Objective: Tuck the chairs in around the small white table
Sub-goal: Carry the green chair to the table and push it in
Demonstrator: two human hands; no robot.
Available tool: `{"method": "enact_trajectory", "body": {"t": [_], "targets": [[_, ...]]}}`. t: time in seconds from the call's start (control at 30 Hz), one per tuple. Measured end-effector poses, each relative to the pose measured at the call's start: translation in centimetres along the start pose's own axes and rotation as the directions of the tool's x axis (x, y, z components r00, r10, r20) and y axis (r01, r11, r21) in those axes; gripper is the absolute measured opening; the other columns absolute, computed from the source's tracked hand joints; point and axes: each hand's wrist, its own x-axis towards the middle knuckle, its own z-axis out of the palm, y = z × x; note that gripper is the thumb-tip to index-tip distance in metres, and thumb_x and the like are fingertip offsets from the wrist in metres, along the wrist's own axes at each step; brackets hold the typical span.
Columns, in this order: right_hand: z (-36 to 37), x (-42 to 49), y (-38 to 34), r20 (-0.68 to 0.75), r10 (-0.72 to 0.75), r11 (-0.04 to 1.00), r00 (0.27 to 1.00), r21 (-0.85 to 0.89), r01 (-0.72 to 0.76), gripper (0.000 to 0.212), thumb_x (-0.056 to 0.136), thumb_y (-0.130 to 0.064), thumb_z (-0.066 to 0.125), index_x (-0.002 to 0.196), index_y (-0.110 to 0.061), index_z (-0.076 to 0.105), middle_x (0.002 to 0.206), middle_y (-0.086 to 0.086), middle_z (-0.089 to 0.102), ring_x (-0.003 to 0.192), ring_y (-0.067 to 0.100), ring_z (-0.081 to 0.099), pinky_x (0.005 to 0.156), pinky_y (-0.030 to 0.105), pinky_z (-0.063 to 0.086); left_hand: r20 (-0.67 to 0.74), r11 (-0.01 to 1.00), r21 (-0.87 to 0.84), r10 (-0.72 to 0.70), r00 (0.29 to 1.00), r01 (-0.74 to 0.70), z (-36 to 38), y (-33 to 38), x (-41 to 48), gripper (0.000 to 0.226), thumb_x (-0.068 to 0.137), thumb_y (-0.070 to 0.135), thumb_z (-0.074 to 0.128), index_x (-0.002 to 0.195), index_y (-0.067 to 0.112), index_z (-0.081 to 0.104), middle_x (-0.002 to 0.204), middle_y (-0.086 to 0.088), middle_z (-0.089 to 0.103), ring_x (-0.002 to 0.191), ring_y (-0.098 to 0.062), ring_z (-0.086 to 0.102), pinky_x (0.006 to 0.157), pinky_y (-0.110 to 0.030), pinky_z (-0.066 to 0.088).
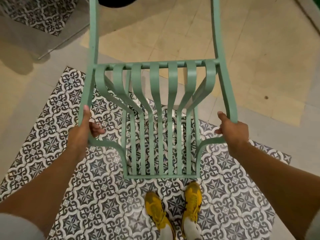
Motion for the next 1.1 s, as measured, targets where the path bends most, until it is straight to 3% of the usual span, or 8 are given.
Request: {"method": "enact_trajectory", "body": {"t": [0.13, 0.4, 0.5, 0.6, 0.67, 0.8, 0.97, 1.1], "targets": [[0.8, 1.0, 0.5, -0.066, 0.01, 1.0, 0.998, -0.023, -0.012, 0.022, 0.095, -0.033, 0.072, 0.096, -0.014, 0.06, 0.079, 0.002, 0.066, 0.068, 0.016, 0.065, 0.053, 0.026, 0.047, -0.101, 0.999, -0.023, -0.027, 0.995, 0.025, 0.8, 0.4, 0.2, 0.075, 0.06, 0.1, 0.071, 0.063, 0.028, 0.047, 0.049, 0.008, 0.043, 0.043, -0.014, 0.042, 0.061, -0.033, 0.044], [-1.2, 0.1, -0.7, -0.073, -0.011, 0.994, 0.997, -0.106, 0.003, 0.026, 0.095, -0.032, 0.07, 0.106, -0.011, 0.06, 0.082, 0.003, 0.064, 0.069, 0.017, 0.063, 0.053, 0.027, 0.047, -0.162, 0.998, 0.008, -0.064, 0.985, 0.066, 0.4, 1.7, -2.9, 0.079, 0.054, 0.103, 0.068, 0.062, 0.026, 0.053, 0.045, 0.01, 0.049, 0.037, -0.012, 0.044, 0.06, -0.033, 0.045], [-2.5, -1.3, -1.7, -0.049, -0.023, 0.994, 0.999, -0.105, 0.018, 0.043, 0.096, -0.051, 0.074, 0.098, -0.008, 0.065, 0.079, 0.002, 0.065, 0.067, 0.017, 0.063, 0.052, 0.026, 0.046, -0.153, 0.997, 0.026, -0.062, 0.986, 0.067, -0.3, 2.7, -4.8, 0.081, 0.055, 0.106, 0.064, 0.061, 0.026, 0.05, 0.043, 0.01, 0.047, 0.041, -0.015, 0.045, 0.06, -0.033, 0.046], [-3.6, -3.6, -3.3, -0.03, -0.043, 0.994, 0.999, -0.106, 0.039, 0.077, 0.076, -0.092, 0.066, 0.083, -0.015, 0.066, 0.072, 0.002, 0.067, 0.063, 0.017, 0.064, 0.048, 0.024, 0.046, -0.143, 0.997, 0.044, -0.054, 0.988, 0.061, -1.4, 3.5, -6.7, 0.086, 0.058, 0.111, 0.051, 0.063, 0.025, 0.048, 0.045, 0.011, 0.047, 0.048, -0.018, 0.045, 0.061, -0.033, 0.047], [-4.2, -4.8, -4.3, -0.028, -0.047, 0.99, 0.998, -0.134, 0.043, 0.095, 0.063, -0.107, 0.055, 0.083, -0.014, 0.067, 0.076, 0.005, 0.069, 0.068, 0.022, 0.068, 0.053, 0.028, 0.05, -0.116, 0.997, 0.044, -0.052, 0.992, 0.057, -2.0, 4.2, -7.7, 0.087, 0.061, 0.113, 0.044, 0.064, 0.026, 0.047, 0.047, 0.011, 0.047, 0.049, -0.018, 0.045, 0.06, -0.032, 0.047], [-4.9, -6.1, -5.7, 0.001, -0.067, 0.979, 0.998, -0.195, 0.066, 0.105, 0.064, -0.111, 0.042, 0.088, -0.012, 0.066, 0.088, 0.012, 0.071, 0.082, 0.031, 0.071, 0.077, 0.047, 0.064, -0.15, 0.991, -0.008, -0.134, 0.98, 0.134, -2.7, 6.0, -7.9, 0.09, 0.059, 0.11, 0.051, 0.072, 0.021, 0.054, 0.06, 0.001, 0.051, 0.054, -0.02, 0.045, 0.067, -0.037, 0.046], [-6.6, -6.1, -5.0, 0.049, -0.22, 0.975, 0.974, -0.027, 0.222, 0.101, 0.075, -0.107, 0.04, 0.085, -0.014, 0.079, 0.076, 0.005, 0.079, 0.083, 0.031, 0.076, 0.081, 0.044, 0.057, -0.095, 0.985, -0.023, -0.174, 0.98, 0.173, -2.9, 8.1, -6.5, 0.082, 0.066, 0.104, 0.054, 0.072, 0.023, 0.05, 0.056, 0.004, 0.044, 0.048, -0.018, 0.038, 0.059, -0.035, 0.04], [-6.0, -6.5, -1.6, 0.161, -0.184, 0.982, 0.97, 0.077, 0.173, 0.106, 0.079, -0.106, 0.025, 0.067, -0.012, 0.071, 0.076, 0.01, 0.077, 0.086, 0.039, 0.074, 0.095, 0.049, 0.048, -0.078, 0.984, -0.023, -0.178, 0.981, 0.177, -3.0, 9.2, -5.9, 0.077, 0.073, 0.099, 0.057, 0.076, 0.022, 0.052, 0.054, 0.006, 0.042, 0.046, -0.016, 0.037, 0.056, -0.033, 0.041]]}}
